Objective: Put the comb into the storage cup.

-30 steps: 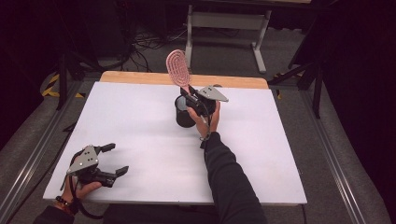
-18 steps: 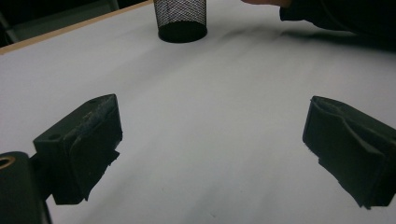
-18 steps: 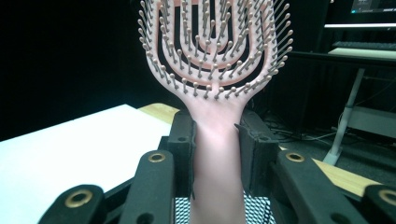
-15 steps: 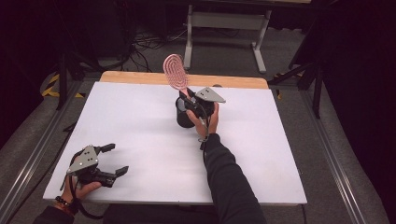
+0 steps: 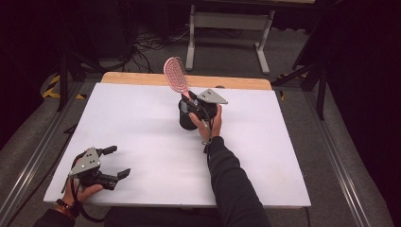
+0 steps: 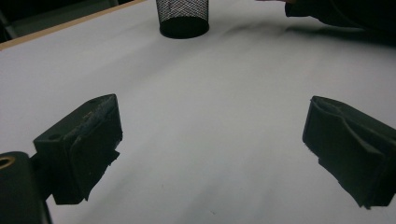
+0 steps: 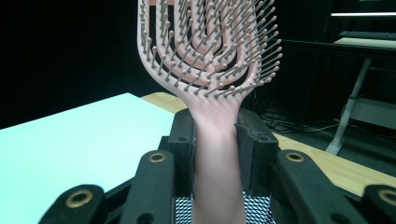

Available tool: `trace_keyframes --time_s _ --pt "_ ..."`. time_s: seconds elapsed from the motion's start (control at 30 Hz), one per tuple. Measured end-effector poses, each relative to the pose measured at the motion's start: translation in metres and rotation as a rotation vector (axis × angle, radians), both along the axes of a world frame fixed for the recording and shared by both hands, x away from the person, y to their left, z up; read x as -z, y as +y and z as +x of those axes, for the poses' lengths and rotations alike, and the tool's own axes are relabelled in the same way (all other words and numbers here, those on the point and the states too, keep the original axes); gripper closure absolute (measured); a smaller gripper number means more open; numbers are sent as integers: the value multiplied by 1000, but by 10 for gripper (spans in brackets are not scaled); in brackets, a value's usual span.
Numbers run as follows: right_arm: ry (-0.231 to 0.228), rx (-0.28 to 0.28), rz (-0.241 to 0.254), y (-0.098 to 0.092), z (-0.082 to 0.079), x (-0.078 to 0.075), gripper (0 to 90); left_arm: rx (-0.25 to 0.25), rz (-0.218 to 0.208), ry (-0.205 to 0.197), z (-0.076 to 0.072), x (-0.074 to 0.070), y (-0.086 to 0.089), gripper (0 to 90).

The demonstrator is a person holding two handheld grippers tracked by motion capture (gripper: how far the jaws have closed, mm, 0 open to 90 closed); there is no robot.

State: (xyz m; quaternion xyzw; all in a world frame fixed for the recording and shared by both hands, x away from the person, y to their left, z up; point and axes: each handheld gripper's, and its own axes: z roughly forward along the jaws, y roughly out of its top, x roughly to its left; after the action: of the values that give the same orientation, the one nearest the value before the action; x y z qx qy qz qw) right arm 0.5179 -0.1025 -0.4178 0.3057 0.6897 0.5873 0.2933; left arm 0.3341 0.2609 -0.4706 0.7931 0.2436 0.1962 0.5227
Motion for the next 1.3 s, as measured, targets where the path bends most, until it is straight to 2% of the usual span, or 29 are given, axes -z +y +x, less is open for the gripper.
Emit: trace_keyframes --time_s 0.27,0.33,0.4,0.47,0.5,0.53,0.57,0.63,0.7,1.03,1.3 --pt "5 -18 -13 -2 0 -1 688 2 5 8 1 1 0 57" --pt "-1 -13 -27 -1 0 -1 733 3 6 8 1 1 0 57" --pt "11 -9 -25 -2 1 0 781 2 6 9 2 1 0 58" --pt "43 -4 -85 0 4 6 791 3 11 9 1 1 0 58" --pt "44 -9 -95 1 4 10 795 3 10 8 1 1 -1 58" --pt "55 -28 -58 -1 3 12 800 4 9 8 1 1 -1 58" --pt "61 -27 -48 -1 3 13 804 6 11 9 1 1 0 58" --pt "59 -25 -74 0 2 12 804 7 9 12 2 2 -1 58" --pt "59 -28 -78 0 1 12 804 9 13 11 1 1 -1 58" --pt "73 -16 -56 -7 -1 14 815 10 16 13 1 2 -3 58" --pt "56 5 -69 -5 -4 11 826 9 14 15 2 2 -2 58"
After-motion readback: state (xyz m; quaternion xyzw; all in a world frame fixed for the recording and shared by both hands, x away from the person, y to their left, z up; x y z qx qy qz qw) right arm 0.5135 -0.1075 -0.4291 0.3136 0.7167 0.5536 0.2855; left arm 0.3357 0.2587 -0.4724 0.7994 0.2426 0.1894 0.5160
